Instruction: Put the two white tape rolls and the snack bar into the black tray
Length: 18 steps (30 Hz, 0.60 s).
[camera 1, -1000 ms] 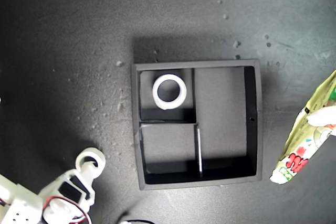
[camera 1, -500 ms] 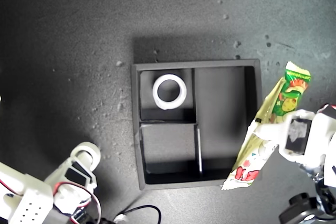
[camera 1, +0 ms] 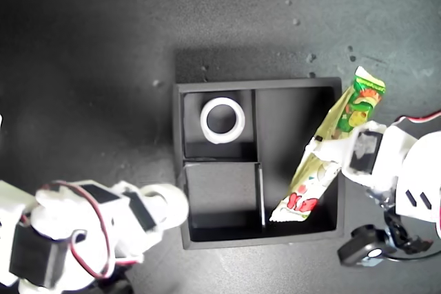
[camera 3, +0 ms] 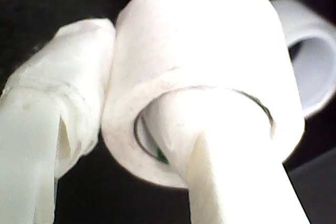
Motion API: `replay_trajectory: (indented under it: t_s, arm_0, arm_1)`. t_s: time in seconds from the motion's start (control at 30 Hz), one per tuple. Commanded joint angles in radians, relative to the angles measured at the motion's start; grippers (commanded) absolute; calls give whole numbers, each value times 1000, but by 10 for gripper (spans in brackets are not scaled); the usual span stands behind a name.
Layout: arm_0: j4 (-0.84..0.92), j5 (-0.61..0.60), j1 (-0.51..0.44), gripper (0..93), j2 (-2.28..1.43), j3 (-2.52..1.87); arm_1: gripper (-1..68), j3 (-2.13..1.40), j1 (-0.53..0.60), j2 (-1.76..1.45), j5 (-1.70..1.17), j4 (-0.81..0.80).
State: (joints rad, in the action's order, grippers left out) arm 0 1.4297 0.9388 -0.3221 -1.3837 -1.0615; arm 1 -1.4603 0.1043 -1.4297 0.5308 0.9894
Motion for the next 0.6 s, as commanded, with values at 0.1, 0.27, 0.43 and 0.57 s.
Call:
replay_trajectory:
  t_s: [0.1, 0.27, 0.43, 0.57]
  arm_0:
    - [331, -75, -3, 5, 658, 1121]
    - [402, -26, -5, 8, 782, 1192]
    - [403, 17, -6, 8, 765, 1083]
    - [403, 35, -8, 50, 738, 1009]
  arm_1:
    - [275, -21, 54, -6, 18, -28]
    - [393, -2, 66, -17, 37, 29]
    - [334, 196, 60, -20, 77, 143]
    - [165, 443, 35, -20, 275, 290]
